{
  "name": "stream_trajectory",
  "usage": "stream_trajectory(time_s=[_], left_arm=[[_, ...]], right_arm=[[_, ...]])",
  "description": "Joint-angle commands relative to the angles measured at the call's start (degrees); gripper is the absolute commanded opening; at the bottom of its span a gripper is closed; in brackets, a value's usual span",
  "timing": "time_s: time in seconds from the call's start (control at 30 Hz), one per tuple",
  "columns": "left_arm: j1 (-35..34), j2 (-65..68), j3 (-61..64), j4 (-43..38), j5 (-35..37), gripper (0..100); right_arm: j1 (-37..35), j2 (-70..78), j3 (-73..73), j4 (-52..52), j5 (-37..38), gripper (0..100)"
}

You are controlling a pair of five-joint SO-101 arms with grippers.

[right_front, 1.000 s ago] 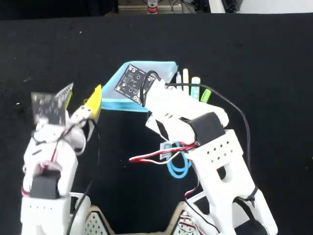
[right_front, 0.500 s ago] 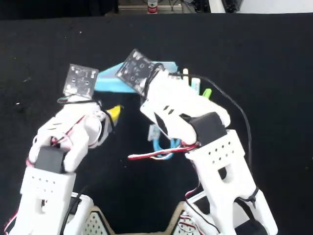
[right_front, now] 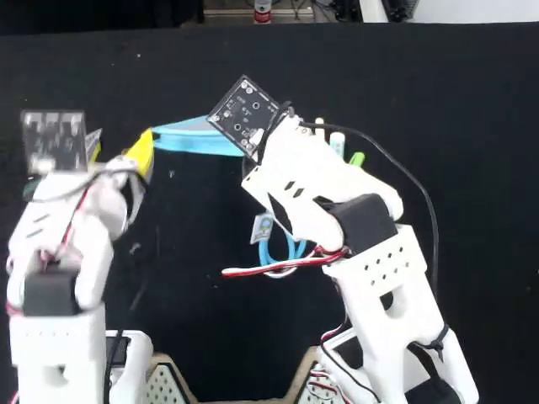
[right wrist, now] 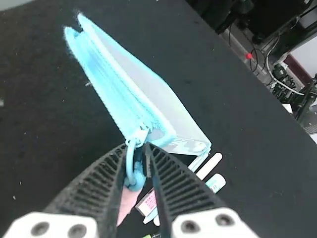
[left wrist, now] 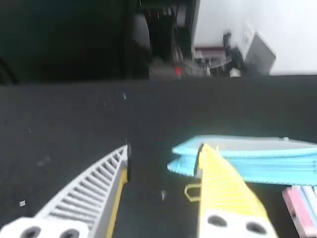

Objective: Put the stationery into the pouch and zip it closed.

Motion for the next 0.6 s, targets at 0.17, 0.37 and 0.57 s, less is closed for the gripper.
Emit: stream_trajectory(time_s=[0.17,0.37,0.57], left_arm=[[3.0,20.4,-16.6,-1.5,-1.4,23],[5.9,29.4,-17.5,-4.6,-1.9,23],[5.8,30.4,-17.5,5.4,-2.1,23]], right_arm=[[-0.6,-2.2,-3.3,1.0,-0.4,1.0],[-0.4,-2.2,-3.4,2.0,-0.4,1.0],[-0.4,-2.2,-4.1,0.0,-0.9,1.0]])
